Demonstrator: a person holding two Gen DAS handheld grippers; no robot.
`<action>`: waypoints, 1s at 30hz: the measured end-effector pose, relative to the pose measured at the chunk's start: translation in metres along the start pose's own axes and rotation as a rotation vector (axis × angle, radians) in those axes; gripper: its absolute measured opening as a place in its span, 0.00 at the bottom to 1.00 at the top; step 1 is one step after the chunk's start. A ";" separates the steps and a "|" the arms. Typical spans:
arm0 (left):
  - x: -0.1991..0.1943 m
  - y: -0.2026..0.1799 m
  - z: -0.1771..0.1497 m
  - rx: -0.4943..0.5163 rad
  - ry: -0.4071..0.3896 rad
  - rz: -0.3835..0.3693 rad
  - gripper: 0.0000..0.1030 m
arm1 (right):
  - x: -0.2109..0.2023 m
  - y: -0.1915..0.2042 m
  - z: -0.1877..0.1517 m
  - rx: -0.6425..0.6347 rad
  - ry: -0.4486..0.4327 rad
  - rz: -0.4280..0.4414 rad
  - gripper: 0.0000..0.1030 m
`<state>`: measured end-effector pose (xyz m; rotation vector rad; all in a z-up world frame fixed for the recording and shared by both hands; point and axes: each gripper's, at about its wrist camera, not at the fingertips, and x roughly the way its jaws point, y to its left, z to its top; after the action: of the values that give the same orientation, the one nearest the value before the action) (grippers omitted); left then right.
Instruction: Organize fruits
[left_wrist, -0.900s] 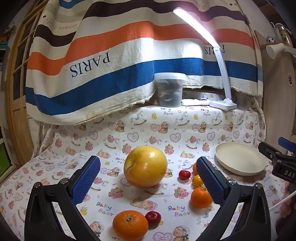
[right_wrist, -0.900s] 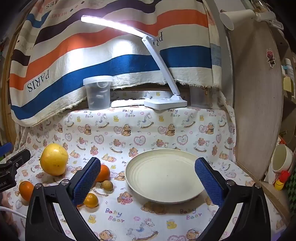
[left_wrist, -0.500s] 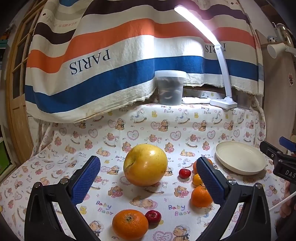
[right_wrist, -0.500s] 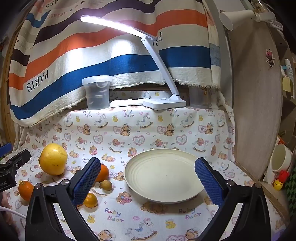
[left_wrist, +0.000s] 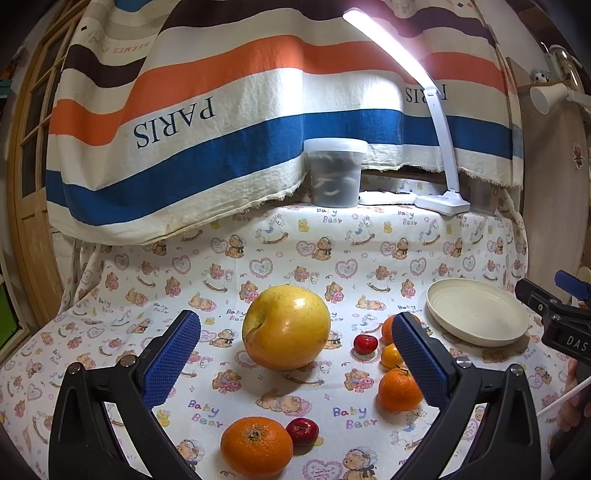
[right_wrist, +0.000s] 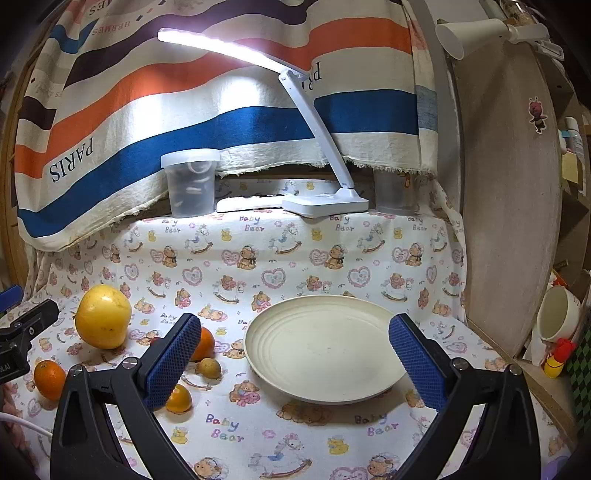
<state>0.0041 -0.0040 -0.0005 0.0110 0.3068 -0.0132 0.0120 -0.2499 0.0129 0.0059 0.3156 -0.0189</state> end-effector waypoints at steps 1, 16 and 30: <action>0.000 0.000 0.000 0.000 -0.001 0.000 1.00 | 0.000 0.000 0.000 0.000 0.001 -0.001 0.99; -0.002 -0.002 -0.001 0.000 -0.011 -0.019 1.00 | 0.002 -0.001 0.001 0.006 0.019 0.014 0.99; -0.004 -0.001 -0.001 -0.006 -0.010 -0.011 1.00 | 0.000 0.000 0.000 -0.006 -0.002 0.012 1.00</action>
<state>0.0003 -0.0048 0.0000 0.0038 0.2974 -0.0233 0.0119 -0.2496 0.0125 0.0018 0.3132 -0.0059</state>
